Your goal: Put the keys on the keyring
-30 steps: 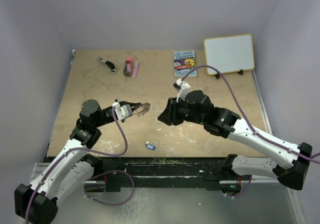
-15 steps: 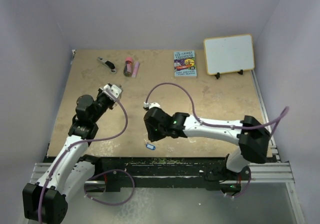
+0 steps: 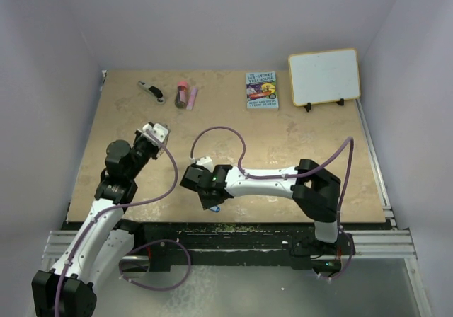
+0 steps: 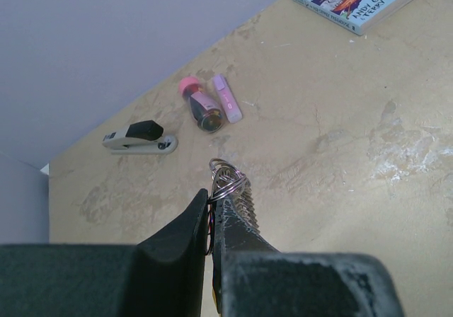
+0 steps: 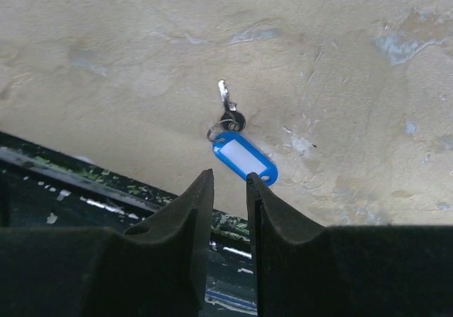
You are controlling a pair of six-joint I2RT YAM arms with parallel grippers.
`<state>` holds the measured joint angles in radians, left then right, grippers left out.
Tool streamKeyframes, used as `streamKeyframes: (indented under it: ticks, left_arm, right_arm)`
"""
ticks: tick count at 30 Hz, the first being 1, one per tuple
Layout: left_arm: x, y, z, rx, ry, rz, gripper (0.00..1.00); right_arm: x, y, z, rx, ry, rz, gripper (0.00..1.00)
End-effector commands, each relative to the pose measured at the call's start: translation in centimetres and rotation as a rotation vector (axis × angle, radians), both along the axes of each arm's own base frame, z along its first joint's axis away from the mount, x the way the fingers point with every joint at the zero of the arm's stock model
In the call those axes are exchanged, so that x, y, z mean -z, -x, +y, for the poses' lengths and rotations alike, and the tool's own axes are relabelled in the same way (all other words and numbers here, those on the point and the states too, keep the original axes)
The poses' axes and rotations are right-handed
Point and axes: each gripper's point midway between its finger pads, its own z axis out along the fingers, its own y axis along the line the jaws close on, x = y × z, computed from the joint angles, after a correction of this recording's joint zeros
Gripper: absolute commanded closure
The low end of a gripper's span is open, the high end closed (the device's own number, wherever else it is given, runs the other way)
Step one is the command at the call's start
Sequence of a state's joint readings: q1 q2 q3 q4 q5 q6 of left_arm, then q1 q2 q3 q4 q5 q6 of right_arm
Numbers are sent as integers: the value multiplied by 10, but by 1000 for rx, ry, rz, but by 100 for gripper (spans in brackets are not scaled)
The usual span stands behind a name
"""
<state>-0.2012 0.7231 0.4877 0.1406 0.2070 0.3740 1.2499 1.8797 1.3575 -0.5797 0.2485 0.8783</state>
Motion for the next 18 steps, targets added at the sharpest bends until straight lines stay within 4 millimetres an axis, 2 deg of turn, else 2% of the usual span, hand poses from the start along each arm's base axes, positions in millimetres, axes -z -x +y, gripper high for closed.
streamKeyframes:
  ticks: [1,10,18]
  left_arm:
    - [-17,1,0,-2,42,-58,96]
    - [-16,2,-1,5,42,-64,96]
    - [-17,2,-1,5,54,-68,96]
  right_arm:
    - [-9,-7,0,58,21,-21,71]
    - [-13,-11,12,60,7,-25,73]
    - [2,-8,16,52,27,6,72]
